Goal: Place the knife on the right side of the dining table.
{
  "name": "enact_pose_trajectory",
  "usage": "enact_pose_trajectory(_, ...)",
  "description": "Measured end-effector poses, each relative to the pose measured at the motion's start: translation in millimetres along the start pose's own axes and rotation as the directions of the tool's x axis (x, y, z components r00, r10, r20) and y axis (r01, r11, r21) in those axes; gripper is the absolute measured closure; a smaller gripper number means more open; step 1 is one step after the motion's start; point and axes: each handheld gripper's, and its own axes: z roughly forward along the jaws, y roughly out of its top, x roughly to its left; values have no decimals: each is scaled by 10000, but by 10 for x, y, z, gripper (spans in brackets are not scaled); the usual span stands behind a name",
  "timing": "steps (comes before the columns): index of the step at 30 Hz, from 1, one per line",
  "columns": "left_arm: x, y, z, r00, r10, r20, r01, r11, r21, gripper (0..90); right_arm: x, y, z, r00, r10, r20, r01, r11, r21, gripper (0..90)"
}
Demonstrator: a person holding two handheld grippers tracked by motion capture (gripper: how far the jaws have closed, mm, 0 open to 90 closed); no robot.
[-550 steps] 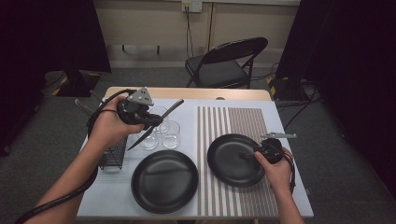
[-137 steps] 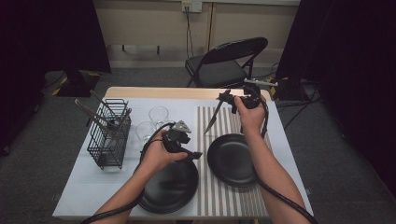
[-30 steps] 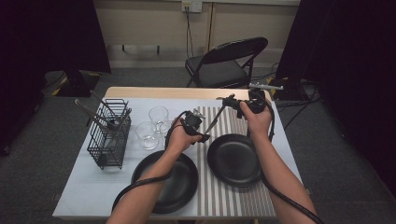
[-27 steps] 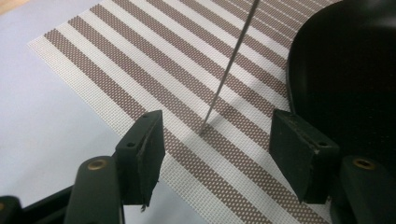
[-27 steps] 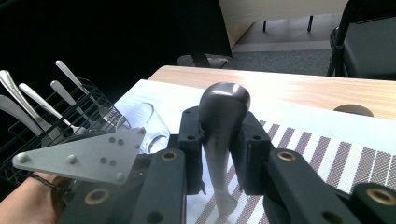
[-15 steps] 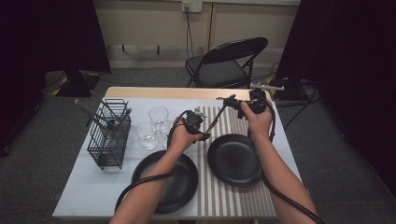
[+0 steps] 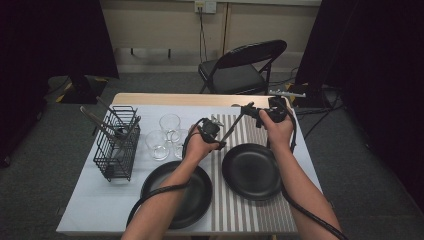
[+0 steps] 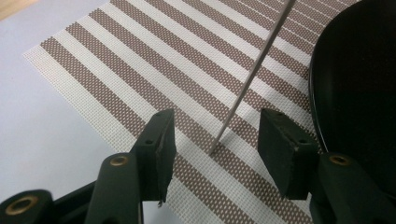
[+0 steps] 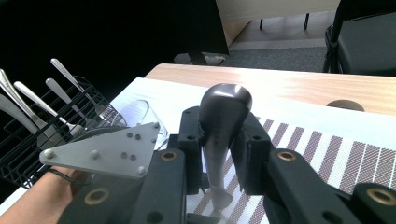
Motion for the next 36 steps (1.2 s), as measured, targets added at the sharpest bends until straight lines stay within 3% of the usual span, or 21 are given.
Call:
enact_pose_trajectory(9, 19, 30, 44, 10000, 3, -94, -3, 10000, 54, 509, -6, 3, -7, 10000, -40, -30, 40, 10000, 61, 749)
enact_pose_trajectory(22, 7, 64, 128, 9995, 325, -51, -324, 9993, 202, 591, -35, -18, -44, 10000, -25, 45, 25, 9999, 127, 748)
enact_pose_trajectory(29, -21, 104, 172, 9969, 787, -38, -785, 9960, 415, 651, -48, -30, -62, 10000, 26, 83, -27, 9999, 136, 748)
enact_pose_trajectory(36, -27, 113, 204, 9975, 703, 90, -707, 9963, 489, 684, -47, -32, -76, 10000, -1, 95, -1, 9998, 213, 747)
